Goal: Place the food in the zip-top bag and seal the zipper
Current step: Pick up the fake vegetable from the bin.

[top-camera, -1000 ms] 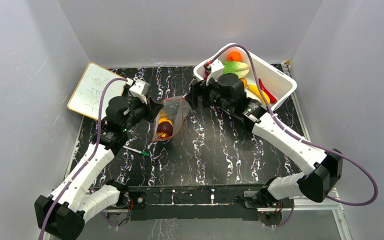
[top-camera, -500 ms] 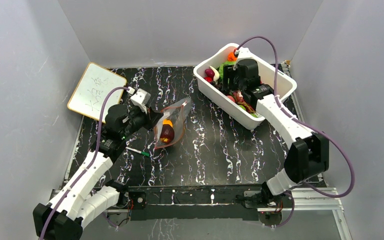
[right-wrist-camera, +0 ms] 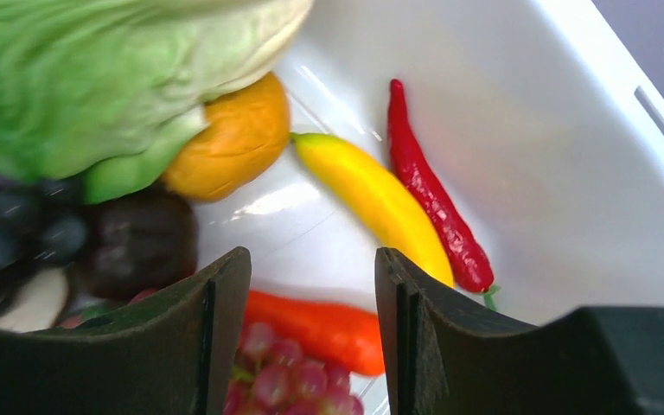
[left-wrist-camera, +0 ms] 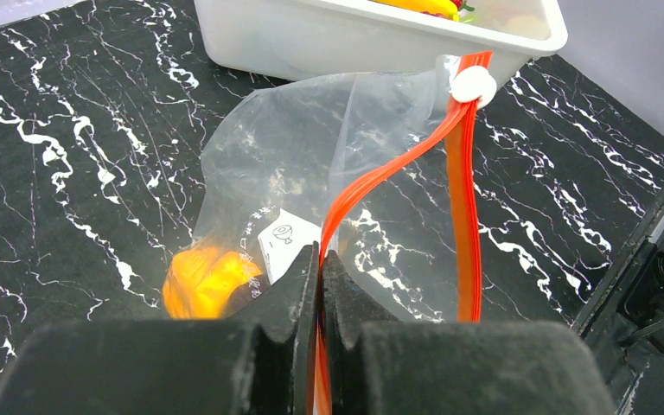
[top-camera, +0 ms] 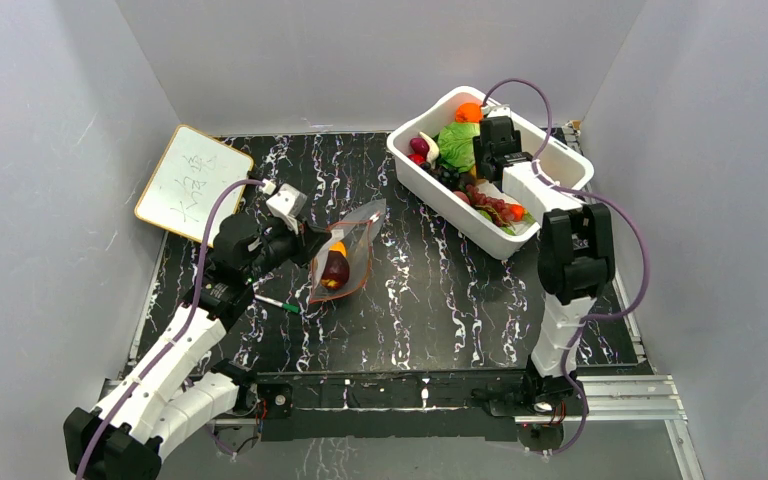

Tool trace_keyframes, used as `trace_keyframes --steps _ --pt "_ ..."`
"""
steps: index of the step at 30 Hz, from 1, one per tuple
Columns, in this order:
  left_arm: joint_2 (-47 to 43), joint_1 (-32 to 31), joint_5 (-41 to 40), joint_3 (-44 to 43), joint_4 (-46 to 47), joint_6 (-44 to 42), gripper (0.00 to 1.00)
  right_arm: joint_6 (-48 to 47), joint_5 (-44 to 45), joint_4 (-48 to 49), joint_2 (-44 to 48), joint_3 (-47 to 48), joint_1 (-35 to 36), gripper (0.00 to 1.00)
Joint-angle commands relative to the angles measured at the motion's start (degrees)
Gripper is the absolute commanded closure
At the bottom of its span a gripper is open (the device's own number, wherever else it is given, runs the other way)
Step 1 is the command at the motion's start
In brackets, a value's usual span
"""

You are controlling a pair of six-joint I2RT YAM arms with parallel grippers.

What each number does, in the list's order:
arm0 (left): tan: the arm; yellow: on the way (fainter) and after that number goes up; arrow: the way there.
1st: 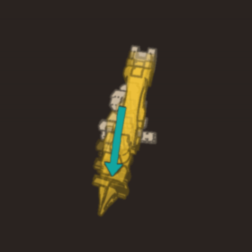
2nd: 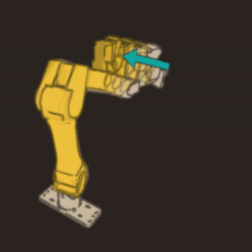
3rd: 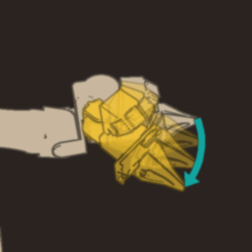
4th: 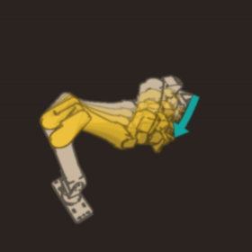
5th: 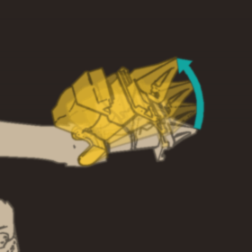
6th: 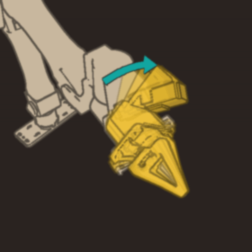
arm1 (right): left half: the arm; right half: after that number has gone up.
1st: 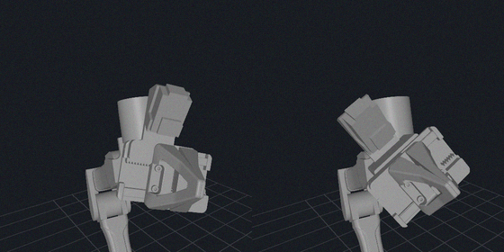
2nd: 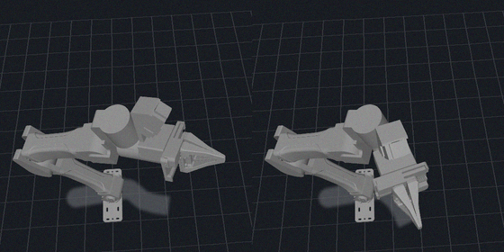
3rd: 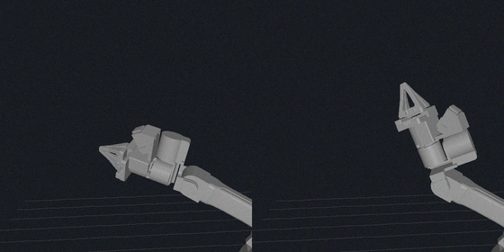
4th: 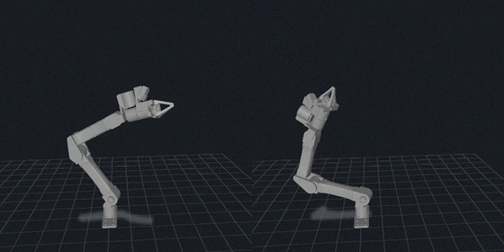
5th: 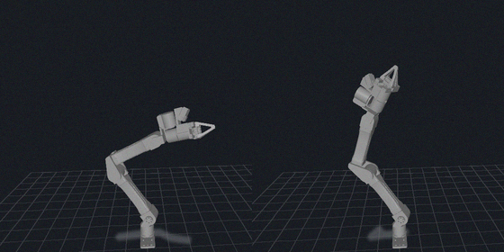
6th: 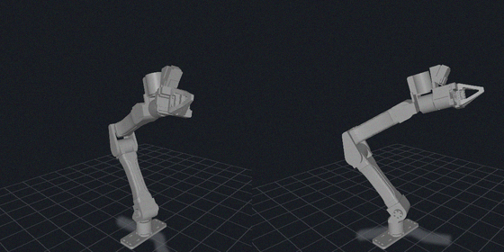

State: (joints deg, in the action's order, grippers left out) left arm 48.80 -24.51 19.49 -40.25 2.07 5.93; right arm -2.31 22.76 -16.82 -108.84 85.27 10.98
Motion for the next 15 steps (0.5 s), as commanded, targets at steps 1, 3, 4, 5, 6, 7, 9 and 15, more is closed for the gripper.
trace_keyframes --steps 1,3,4,5,6,7,9,15 --pt "-1.28 -0.62 -0.74 0.19 0.70 -1.55 1.00 -4.51 3.18 -0.65 -4.87 7.40 -2.07 0.48" --pt "-1.12 -0.71 -1.14 0.10 0.65 -1.80 1.00 -4.83 3.27 -2.43 -7.95 10.34 -3.00 0.47" --pt "-0.98 -0.79 -1.24 0.01 0.50 -1.90 1.00 -4.90 3.25 -3.41 -9.30 11.85 -3.48 0.48" --pt "-0.83 -0.92 -1.21 0.00 0.41 -1.97 1.00 -5.09 3.10 -3.68 -10.37 12.92 -3.98 0.48" --pt "-0.76 -1.11 -1.20 0.02 0.42 -1.98 1.00 -5.30 2.58 -3.96 -11.17 13.97 -4.42 0.48" --pt "-0.60 -1.22 -1.14 0.02 0.40 -1.96 1.00 -5.57 1.94 -3.92 -11.82 14.33 -4.80 0.48" --pt "-0.34 -1.35 -1.24 -0.04 0.45 -2.06 1.00 -6.61 1.86 -2.85 -12.84 14.46 -5.42 0.49" --pt "0.15 -1.40 -1.31 -0.36 0.32 -2.02 1.00 -9.48 7.73 3.42 -15.83 14.66 -5.79 0.58"
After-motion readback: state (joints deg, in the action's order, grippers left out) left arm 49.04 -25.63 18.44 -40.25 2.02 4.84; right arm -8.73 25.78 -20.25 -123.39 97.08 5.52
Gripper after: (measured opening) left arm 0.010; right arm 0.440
